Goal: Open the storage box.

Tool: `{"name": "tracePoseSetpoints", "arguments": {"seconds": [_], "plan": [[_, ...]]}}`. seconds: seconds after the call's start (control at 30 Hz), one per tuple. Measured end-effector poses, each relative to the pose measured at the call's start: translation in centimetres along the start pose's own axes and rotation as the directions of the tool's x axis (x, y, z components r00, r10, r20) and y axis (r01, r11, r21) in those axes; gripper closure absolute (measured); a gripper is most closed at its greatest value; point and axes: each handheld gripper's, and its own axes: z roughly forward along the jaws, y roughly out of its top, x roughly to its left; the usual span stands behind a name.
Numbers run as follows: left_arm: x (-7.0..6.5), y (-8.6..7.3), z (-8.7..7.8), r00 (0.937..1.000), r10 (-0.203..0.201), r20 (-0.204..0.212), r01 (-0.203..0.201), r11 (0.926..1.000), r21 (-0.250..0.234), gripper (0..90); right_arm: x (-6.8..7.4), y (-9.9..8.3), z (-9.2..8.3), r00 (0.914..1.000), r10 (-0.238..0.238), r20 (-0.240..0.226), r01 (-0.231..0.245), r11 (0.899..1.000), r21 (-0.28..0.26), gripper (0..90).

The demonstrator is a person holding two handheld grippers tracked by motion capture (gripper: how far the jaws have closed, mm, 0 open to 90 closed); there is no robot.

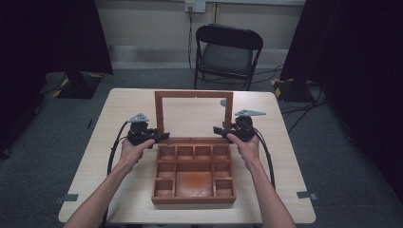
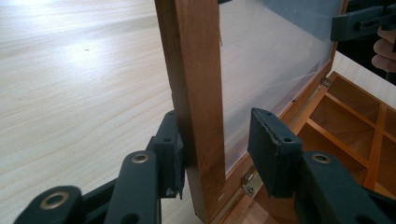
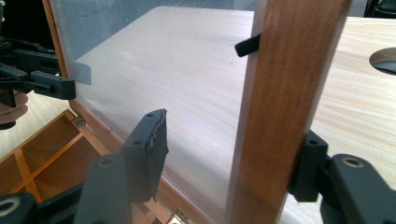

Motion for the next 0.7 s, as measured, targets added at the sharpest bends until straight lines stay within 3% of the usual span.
{"name": "tracePoseSetpoints", "arguments": {"seconds": [0.5,0.7], "plan": [[0.3,-0.05,0.33,0.9999,-0.014,0.001,0.014,0.9998,0.011,54.0,-0.33,-0.12,0.74,0.9998,0.015,0.014,-0.015,1.0,0.002,39.2],[0.27,-0.06,0.54,0.9997,-0.023,0.006,0.023,0.9996,0.015,48.7,-0.24,-0.19,1.0,0.9996,0.013,0.023,-0.013,1.0,0.012,35.8]]}}
